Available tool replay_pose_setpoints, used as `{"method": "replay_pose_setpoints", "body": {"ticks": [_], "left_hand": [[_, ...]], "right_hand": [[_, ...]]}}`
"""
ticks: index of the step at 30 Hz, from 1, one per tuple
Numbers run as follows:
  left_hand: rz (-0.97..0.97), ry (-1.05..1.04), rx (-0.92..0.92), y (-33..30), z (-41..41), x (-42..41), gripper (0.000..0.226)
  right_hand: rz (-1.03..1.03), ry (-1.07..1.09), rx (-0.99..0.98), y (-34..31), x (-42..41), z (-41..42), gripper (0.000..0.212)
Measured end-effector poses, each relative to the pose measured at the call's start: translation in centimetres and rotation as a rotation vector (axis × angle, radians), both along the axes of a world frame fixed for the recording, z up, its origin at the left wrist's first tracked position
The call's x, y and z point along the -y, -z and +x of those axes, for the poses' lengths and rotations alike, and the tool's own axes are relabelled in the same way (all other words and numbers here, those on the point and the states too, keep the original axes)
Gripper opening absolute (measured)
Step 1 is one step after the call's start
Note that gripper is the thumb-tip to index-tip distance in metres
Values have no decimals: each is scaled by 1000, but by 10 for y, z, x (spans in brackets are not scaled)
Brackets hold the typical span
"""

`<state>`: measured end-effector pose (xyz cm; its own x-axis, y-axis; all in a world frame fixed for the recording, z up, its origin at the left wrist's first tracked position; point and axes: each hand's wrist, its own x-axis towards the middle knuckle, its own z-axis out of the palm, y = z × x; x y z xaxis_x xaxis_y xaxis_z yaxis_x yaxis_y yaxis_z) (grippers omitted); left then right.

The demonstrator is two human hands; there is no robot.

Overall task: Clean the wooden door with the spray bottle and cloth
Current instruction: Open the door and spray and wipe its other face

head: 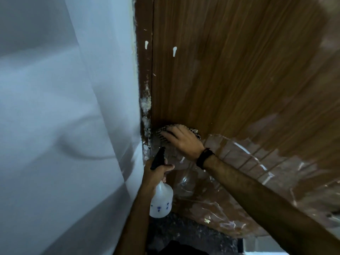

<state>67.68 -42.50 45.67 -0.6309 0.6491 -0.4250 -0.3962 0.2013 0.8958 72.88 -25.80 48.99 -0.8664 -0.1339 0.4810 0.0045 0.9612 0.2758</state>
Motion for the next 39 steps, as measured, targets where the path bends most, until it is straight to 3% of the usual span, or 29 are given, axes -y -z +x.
{"method": "replay_pose_setpoints", "body": {"ticks": [4,6,10,13,18,22,26,32,35,39], "left_hand": [[3,144,-37,-12,12,-12,33],[1,223,-23,-8,20,-18,48],[-4,360,-58,0,35,-32,23],[-5,401,-79,-2,50,-40,31],[-81,363,-72,-5,69,-51,23],[-116,298,-81,-8,82,-60,32],[-85,300,-140,-15,86,-59,26],[-103,207,-212,-28,91,-55,29],[-98,240,-226,-35,87,-49,23],[-76,269,-253,-45,79,-44,25]], "right_hand": [[-331,161,-334,-14,8,47,58],[-471,270,-523,-13,16,72,54],[-650,440,-857,-3,32,109,43],[-730,605,-1007,5,36,129,30],[-1081,771,-1274,4,38,149,24],[-1165,770,-1289,3,38,164,17],[-1126,796,-1326,3,31,169,12],[-1056,754,-1439,0,20,152,24],[-1064,720,-1397,12,19,128,34],[-1074,675,-1177,37,31,103,47]]}}
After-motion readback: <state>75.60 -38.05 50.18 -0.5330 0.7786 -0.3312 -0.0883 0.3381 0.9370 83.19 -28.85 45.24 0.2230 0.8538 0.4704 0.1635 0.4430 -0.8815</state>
